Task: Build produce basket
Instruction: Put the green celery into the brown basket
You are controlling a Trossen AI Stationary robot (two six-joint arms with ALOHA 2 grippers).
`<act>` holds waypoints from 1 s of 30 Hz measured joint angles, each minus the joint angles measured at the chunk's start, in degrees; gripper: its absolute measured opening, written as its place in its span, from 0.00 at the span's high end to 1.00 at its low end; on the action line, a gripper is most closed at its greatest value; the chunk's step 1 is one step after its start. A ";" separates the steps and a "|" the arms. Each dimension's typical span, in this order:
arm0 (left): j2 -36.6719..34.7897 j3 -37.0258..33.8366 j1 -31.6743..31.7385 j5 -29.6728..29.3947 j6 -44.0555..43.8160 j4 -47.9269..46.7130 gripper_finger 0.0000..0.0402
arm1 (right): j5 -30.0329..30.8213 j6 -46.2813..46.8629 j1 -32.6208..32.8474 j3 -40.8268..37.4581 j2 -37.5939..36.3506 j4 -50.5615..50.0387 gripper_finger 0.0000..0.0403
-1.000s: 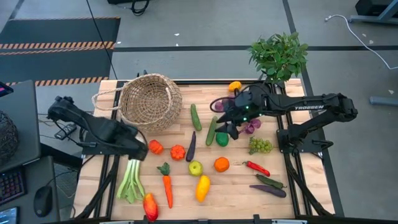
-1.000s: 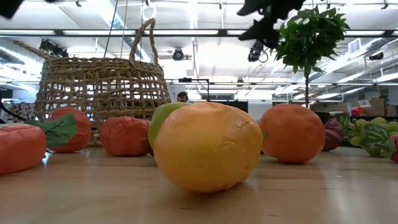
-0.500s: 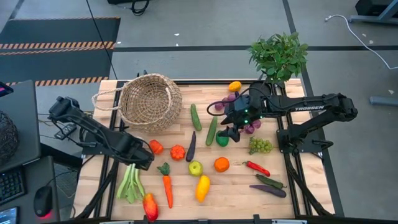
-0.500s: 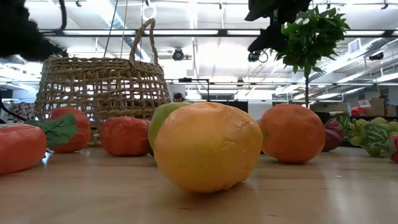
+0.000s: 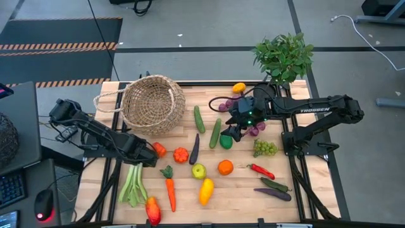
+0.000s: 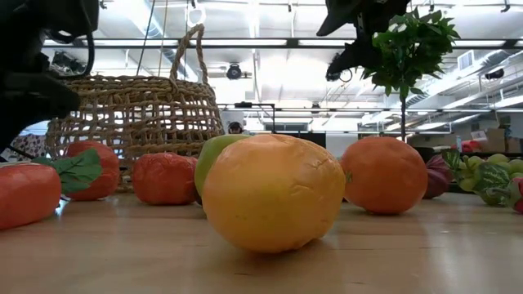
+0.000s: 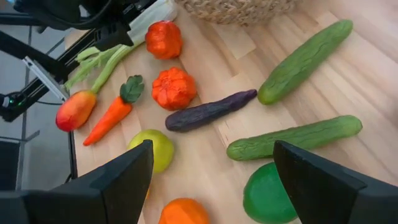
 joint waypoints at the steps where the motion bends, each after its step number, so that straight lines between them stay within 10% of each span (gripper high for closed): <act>1: 0.00 -0.06 0.08 0.06 0.00 0.00 0.40 | -0.03 0.41 0.02 0.00 0.00 -0.06 0.17; 16: 0.04 -1.90 1.06 1.29 1.77 -4.07 0.14 | 0.07 1.53 1.11 0.00 0.00 -0.51 0.17; 30: -0.09 -9.20 2.35 3.50 -0.35 8.57 0.15 | 0.02 1.44 1.11 0.00 0.00 -2.90 0.17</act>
